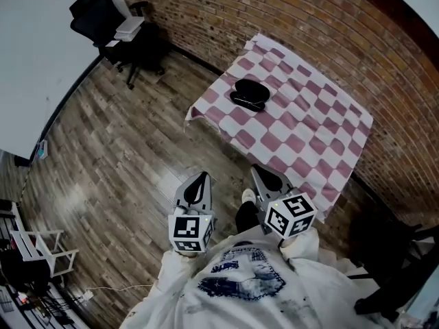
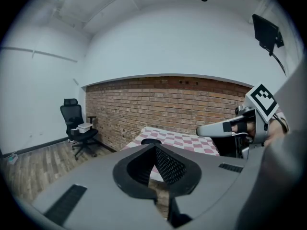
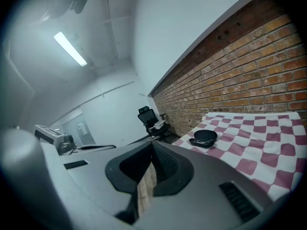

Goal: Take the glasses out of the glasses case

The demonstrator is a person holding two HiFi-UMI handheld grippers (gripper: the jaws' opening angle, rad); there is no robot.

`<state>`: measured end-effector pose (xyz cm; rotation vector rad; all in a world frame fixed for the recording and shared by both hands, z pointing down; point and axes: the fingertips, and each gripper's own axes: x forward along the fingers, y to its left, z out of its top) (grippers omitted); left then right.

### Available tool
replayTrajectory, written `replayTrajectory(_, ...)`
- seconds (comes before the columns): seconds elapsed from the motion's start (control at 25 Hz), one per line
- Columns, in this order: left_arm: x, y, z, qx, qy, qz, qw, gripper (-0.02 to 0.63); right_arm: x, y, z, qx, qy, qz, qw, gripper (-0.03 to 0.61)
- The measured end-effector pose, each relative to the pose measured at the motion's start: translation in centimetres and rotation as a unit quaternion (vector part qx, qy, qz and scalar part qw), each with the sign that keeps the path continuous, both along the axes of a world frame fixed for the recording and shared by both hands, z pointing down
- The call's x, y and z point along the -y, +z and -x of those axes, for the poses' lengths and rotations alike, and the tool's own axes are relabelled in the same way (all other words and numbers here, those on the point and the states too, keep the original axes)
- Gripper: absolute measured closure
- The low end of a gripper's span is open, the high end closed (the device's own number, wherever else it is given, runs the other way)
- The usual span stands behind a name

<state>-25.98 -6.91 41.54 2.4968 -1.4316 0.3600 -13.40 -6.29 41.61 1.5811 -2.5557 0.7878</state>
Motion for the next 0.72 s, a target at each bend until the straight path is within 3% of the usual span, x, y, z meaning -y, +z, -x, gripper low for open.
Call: replayTrajectory(0.72,13.6,-1.4,-10.5,0.028,0.03,-0.02,0.9989,0.604,12.8,-0.8,-11.2,0.023,0.035,-0.019,0.999,0.565)
